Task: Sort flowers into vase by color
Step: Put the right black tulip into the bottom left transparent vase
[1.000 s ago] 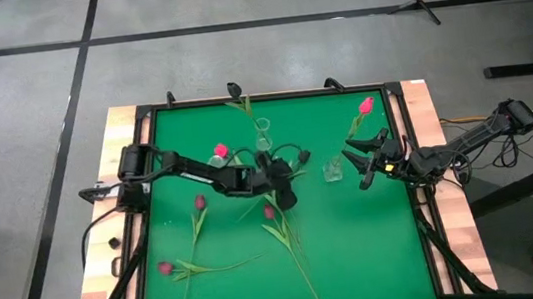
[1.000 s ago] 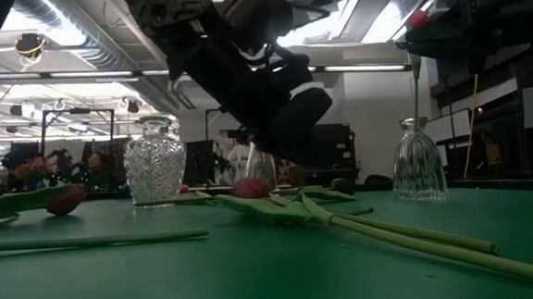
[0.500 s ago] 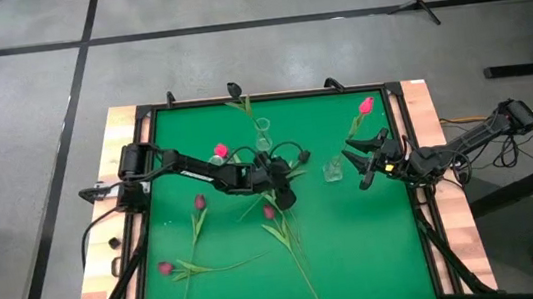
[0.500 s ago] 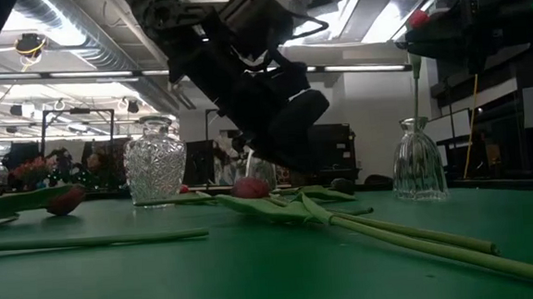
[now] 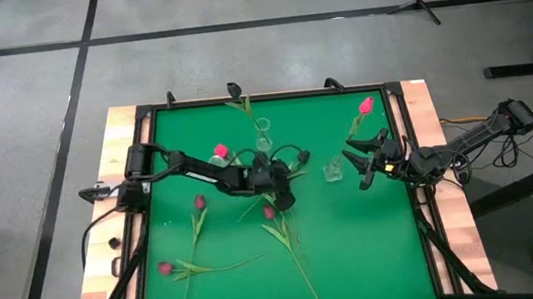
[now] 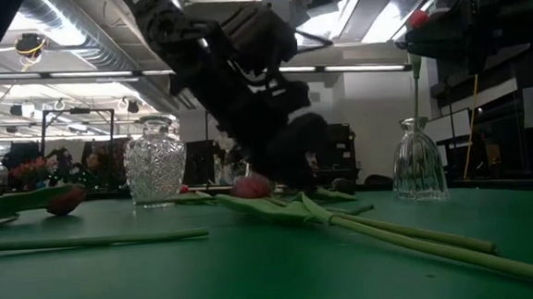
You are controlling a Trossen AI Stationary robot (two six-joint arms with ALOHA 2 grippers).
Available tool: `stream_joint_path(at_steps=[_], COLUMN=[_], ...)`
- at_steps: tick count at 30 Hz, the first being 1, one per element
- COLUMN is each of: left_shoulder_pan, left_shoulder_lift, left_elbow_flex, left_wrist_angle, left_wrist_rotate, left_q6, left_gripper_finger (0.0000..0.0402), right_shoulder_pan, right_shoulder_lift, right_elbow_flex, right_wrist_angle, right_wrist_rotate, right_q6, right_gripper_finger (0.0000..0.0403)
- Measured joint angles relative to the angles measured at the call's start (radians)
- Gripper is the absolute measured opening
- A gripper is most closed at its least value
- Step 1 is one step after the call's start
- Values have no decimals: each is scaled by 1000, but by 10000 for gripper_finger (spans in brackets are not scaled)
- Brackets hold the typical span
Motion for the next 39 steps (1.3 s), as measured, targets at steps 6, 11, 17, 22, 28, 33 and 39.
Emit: stream_joint_path(at_steps=[6, 11, 17, 22, 28, 33, 39], left_shoulder_pan=[-11, -9, -10, -7, -8, -8, -8], left_shoulder_lift=[-3, 3, 4, 4, 4, 4, 4], left_elbow_flex=[0, 0, 0, 0, 0, 0, 0], left_wrist_angle=[-5, -36, -49, -49, -54, -50, -32], left_wrist_rotate=[-36, -29, -68, -75, -67, -66, -67], left_q6=[0, -11, -26, -27, -27, -28, -25], left_gripper_finger=[131, 131, 131, 122, 79, 35, 7], right_shoulder_pan=[0, 0, 0, 0, 0, 0, 0], right_shoulder_lift=[0, 0, 0, 0, 0, 0, 0], right_elbow_flex=[0, 0, 0, 0, 0, 0, 0], right_wrist_angle=[3, -1, -1, -1, -1, -1, -1], right_wrist_rotate=[0, -9, -9, -10, -10, -10, -11], right_q6=[4, 24, 26, 26, 25, 25, 25], right_gripper_finger=[159, 159, 159, 159, 159, 159, 159])
